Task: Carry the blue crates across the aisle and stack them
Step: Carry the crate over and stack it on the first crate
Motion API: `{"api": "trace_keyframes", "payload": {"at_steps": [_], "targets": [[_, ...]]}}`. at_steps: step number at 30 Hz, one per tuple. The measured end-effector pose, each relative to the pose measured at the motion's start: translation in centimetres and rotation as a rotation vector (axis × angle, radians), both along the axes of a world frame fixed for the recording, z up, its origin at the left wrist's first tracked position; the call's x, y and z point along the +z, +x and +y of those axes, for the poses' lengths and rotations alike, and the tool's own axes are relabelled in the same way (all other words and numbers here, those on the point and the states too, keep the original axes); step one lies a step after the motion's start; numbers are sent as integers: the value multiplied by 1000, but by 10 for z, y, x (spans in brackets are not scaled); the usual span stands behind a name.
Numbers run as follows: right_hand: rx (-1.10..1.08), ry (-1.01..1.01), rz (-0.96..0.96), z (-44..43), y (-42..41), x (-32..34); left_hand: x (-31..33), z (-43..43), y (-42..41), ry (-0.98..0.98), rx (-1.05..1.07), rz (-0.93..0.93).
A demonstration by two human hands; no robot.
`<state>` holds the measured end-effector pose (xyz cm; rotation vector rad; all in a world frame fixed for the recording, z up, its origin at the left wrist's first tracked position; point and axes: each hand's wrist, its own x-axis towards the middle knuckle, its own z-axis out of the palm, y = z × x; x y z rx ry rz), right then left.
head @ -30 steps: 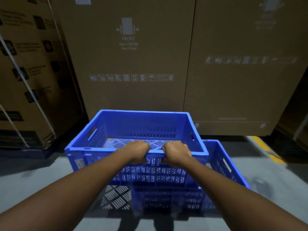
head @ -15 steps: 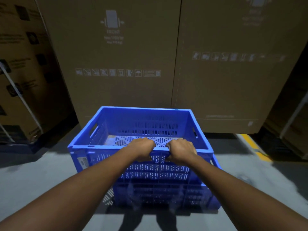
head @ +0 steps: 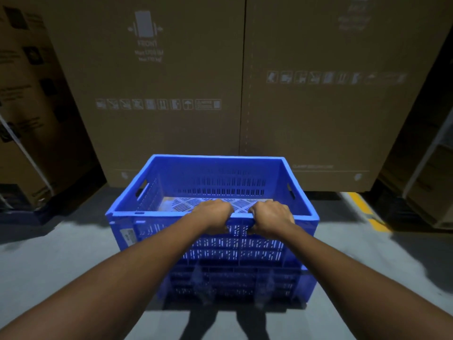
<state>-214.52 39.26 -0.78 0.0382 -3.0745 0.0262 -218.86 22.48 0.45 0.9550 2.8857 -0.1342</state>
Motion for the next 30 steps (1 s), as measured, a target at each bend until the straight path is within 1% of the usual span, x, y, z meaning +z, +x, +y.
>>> {"api": "trace_keyframes", "payload": {"at_steps": [4,8,18,26,30], "targets": [[-26,7,-13,24,7,3,2,24,5,-2,-20,6],[-36,-1,-28,37,8,3,2,39,7,-2,-12,-34],[-44,-3,-46,42,7,0,0,44,8,-19,0,-7],[-43,10,-54,44,5,-1,4,49,8,-50,4,-51],[-41,24,-44,49,6,-4,2,54,8,-45,-9,-45]]}}
